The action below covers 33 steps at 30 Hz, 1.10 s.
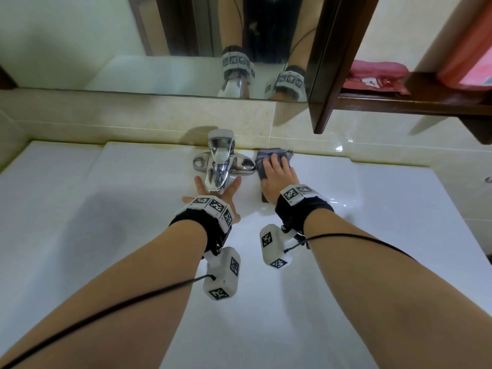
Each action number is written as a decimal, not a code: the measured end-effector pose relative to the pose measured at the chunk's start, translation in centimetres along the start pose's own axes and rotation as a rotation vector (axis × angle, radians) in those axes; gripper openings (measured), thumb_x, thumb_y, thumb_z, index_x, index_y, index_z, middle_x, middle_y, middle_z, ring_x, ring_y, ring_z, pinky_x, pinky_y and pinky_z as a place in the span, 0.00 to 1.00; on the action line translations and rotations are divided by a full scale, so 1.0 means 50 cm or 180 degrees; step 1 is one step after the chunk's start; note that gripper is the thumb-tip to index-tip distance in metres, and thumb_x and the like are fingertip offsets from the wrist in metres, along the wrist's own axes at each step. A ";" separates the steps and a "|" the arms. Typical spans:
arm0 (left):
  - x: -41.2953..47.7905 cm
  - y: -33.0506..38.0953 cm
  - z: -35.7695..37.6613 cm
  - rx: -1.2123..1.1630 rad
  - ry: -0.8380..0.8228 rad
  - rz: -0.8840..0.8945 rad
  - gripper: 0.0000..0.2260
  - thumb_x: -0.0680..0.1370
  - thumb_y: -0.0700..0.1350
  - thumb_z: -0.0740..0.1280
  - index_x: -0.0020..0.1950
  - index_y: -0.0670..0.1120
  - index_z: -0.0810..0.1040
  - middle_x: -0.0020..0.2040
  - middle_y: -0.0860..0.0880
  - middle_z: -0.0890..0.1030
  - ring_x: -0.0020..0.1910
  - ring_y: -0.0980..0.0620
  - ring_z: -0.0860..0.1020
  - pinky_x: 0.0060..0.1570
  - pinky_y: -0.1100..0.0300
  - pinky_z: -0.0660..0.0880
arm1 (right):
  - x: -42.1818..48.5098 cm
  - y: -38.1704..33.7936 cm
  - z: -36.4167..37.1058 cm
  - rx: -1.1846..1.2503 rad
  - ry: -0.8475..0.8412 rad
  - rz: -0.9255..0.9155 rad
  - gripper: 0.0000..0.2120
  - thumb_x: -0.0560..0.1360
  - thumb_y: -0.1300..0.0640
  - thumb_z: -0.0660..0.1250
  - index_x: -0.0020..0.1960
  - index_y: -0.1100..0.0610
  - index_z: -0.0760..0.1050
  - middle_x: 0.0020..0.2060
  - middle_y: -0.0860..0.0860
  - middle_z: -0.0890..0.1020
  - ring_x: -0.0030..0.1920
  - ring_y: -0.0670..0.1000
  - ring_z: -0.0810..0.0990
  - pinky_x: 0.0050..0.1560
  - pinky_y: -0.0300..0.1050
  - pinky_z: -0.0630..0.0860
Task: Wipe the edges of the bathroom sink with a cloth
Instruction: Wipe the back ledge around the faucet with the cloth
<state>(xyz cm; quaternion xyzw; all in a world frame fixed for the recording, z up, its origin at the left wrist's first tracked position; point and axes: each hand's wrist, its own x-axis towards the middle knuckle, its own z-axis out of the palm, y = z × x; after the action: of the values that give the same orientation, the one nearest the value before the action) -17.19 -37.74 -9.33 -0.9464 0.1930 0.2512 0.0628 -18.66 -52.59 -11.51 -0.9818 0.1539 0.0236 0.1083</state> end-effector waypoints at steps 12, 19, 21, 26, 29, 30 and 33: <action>-0.019 0.016 -0.015 -0.0190 -0.0113 -0.0159 0.37 0.77 0.55 0.60 0.75 0.62 0.36 0.79 0.50 0.41 0.75 0.34 0.37 0.72 0.34 0.47 | -0.010 0.094 -0.021 0.0130 0.0065 0.0577 0.28 0.77 0.56 0.53 0.75 0.56 0.49 0.76 0.53 0.50 0.75 0.55 0.48 0.73 0.53 0.50; -0.020 0.028 -0.022 -0.0323 -0.0190 -0.0132 0.37 0.77 0.54 0.61 0.75 0.60 0.37 0.79 0.47 0.46 0.76 0.35 0.50 0.71 0.40 0.60 | -0.001 0.040 0.001 0.0117 0.0032 0.0162 0.29 0.75 0.56 0.54 0.75 0.53 0.49 0.76 0.51 0.50 0.76 0.54 0.47 0.74 0.52 0.48; -0.020 0.032 -0.023 -0.0336 -0.0178 -0.0140 0.36 0.78 0.54 0.60 0.76 0.60 0.38 0.79 0.46 0.44 0.76 0.35 0.51 0.71 0.40 0.60 | -0.004 0.038 0.007 0.0096 0.0119 0.0067 0.29 0.75 0.56 0.54 0.75 0.53 0.51 0.76 0.50 0.52 0.76 0.54 0.49 0.73 0.51 0.49; -0.026 0.042 -0.028 -0.0189 -0.0202 -0.0235 0.35 0.78 0.54 0.59 0.76 0.59 0.38 0.78 0.42 0.47 0.73 0.33 0.59 0.68 0.41 0.64 | -0.010 0.086 -0.002 0.0105 0.0134 0.0081 0.28 0.75 0.56 0.54 0.74 0.54 0.53 0.76 0.51 0.53 0.75 0.54 0.50 0.72 0.53 0.53; -0.032 0.047 -0.032 -0.0223 -0.0184 -0.0245 0.33 0.79 0.53 0.57 0.77 0.57 0.40 0.78 0.41 0.46 0.74 0.35 0.55 0.70 0.39 0.60 | -0.020 0.123 -0.009 0.0141 0.0194 0.0355 0.28 0.76 0.56 0.54 0.74 0.55 0.52 0.76 0.52 0.53 0.75 0.55 0.50 0.72 0.53 0.52; -0.033 0.048 -0.033 -0.0224 -0.0166 -0.0215 0.33 0.80 0.52 0.57 0.77 0.56 0.39 0.78 0.42 0.45 0.75 0.35 0.53 0.71 0.39 0.59 | -0.023 0.128 -0.010 0.0133 0.0207 0.0417 0.28 0.76 0.56 0.54 0.75 0.55 0.51 0.76 0.52 0.53 0.75 0.55 0.50 0.72 0.53 0.52; -0.034 0.052 -0.031 -0.0189 -0.0023 -0.0166 0.34 0.79 0.51 0.59 0.77 0.55 0.40 0.78 0.42 0.42 0.76 0.37 0.47 0.73 0.41 0.55 | -0.025 0.115 -0.010 0.0053 0.0234 0.0476 0.29 0.76 0.56 0.55 0.75 0.56 0.51 0.76 0.54 0.52 0.75 0.56 0.50 0.73 0.53 0.51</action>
<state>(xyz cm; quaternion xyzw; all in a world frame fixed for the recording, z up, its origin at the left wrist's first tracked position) -18.88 -39.91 -7.18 -0.9516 0.1605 0.2586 0.0419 -21.62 -57.67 -12.12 -0.9669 0.2309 -0.0057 0.1087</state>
